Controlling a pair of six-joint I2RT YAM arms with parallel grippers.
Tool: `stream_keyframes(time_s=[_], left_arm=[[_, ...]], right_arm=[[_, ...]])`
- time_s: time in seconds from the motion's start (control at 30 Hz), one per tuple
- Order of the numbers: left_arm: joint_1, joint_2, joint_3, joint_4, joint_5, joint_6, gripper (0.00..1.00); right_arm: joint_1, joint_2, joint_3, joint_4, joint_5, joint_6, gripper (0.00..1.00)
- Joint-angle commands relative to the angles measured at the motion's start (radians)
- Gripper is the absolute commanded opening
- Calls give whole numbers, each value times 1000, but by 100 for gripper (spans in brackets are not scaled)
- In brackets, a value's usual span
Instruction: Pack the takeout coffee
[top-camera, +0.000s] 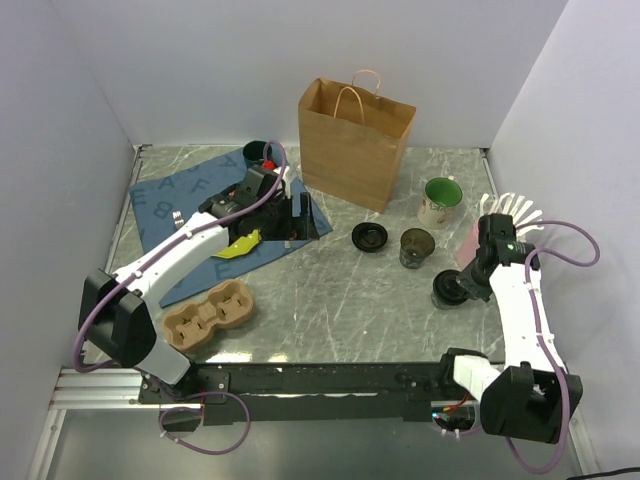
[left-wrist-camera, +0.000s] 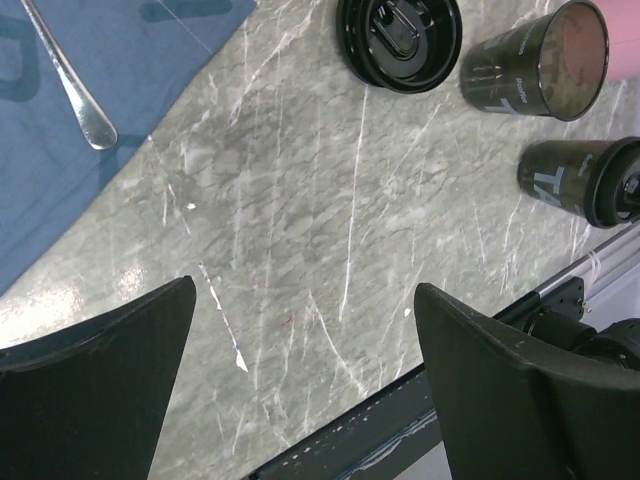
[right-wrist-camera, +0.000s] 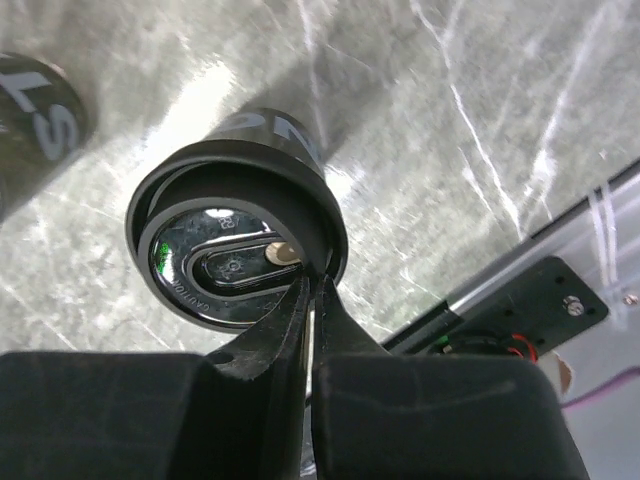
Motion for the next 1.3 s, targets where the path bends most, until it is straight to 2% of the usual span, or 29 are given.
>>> stream_keyframes(time_s=[0.0, 0.1, 0.13, 0.27, 0.37, 0.47, 0.6, 0.7, 0.8, 1.07, 1.27], left_arm=[[2, -30, 55, -23, -20, 21, 97], [2, -39, 55, -23, -37, 9, 97], [2, -44, 58, -27, -58, 0, 97], [2, -61, 69, -24, -147, -49, 97], [10, -33, 110, -108, -181, -66, 97], [36, -15, 119, -139, -77, -24, 96], [48, -108, 44, -54, -52, -49, 96], [48, -171, 37, -60, -80, -62, 97], [48, -199, 61, -89, -109, -68, 97], [48, -335, 20, -101, -184, -207, 99], [48, -381, 60, -217, -227, -257, 99]], right_arm=[[-24, -19, -33, 73, -43, -22, 11], [-27, -31, -20, 58, -58, -33, 19], [-28, -37, -13, 55, -61, -38, 27], [-27, -75, 52, -16, -69, -61, 43], [-25, -103, 107, -60, -69, -82, 44], [-25, -129, 165, -90, -108, -100, 44], [-18, -137, 301, -94, -207, -94, 45], [2, -111, 420, -65, -256, -55, 48], [41, -62, 525, 30, -251, -12, 50], [209, 295, 883, 175, -172, -7, 59], [240, 512, 1087, 223, -104, -31, 66]])
